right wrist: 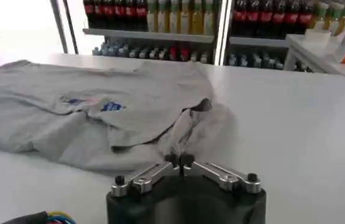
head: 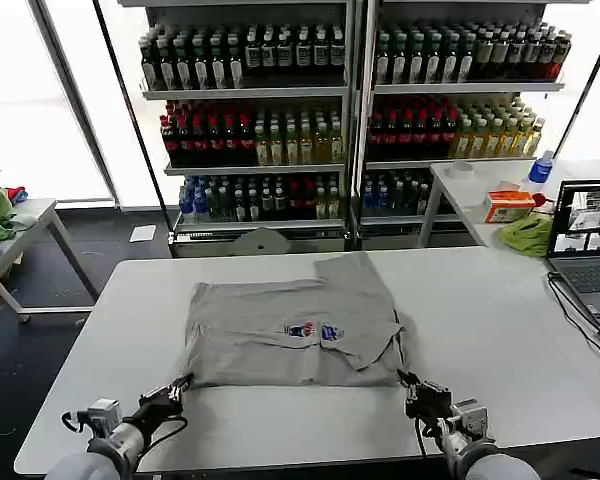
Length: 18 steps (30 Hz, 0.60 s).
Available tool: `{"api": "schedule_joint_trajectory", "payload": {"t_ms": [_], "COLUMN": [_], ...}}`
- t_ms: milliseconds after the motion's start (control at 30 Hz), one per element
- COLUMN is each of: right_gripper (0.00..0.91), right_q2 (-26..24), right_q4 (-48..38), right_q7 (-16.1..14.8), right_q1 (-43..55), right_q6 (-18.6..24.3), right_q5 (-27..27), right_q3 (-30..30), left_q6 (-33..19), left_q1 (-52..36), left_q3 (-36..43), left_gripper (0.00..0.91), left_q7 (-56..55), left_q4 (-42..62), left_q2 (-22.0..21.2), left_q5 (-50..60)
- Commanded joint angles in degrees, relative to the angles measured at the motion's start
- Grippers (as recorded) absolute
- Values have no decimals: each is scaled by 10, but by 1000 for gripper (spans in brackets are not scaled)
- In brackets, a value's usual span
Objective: Fold and organize the clothes.
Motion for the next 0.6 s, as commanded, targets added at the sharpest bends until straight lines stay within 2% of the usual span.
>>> {"api": "schedule_joint_trajectory", "payload": {"t_ms": [33, 300, 333, 367, 400, 433, 600], "right_gripper": [0, 0, 584, 584, 907, 907, 907], "right_q2": [-32, -16, -15, -14, -13, -10, 6], "right_q4": [25, 35, 38, 41, 43, 48, 65], "right_q7": [-3, 7, 7, 8, 10, 14, 12], "right_q1": [-55, -93, -95, -99, -102, -102, -100], "right_q6": [2, 4, 3, 0, -2, -8, -23], "right_q5": [10, 1, -1, -4, -5, -4, 3], "right_q3": [23, 36, 37, 40, 42, 43, 47], "left_q6": [2, 11, 13, 14, 13, 13, 16], "left_q1": [109, 136, 141, 143, 144, 146, 130], "left_q3": [-61, -84, -84, -86, -88, -89, -89], "left_gripper": [10, 0, 10, 50, 333, 907, 907], "left_q7": [4, 13, 14, 16, 19, 20, 23], "left_q4": [-71, -83, -85, -88, -91, -93, -100], "left_q2": [-36, -44, -44, -46, -48, -49, -53], "left_q5": [17, 32, 34, 33, 27, 27, 26]}}
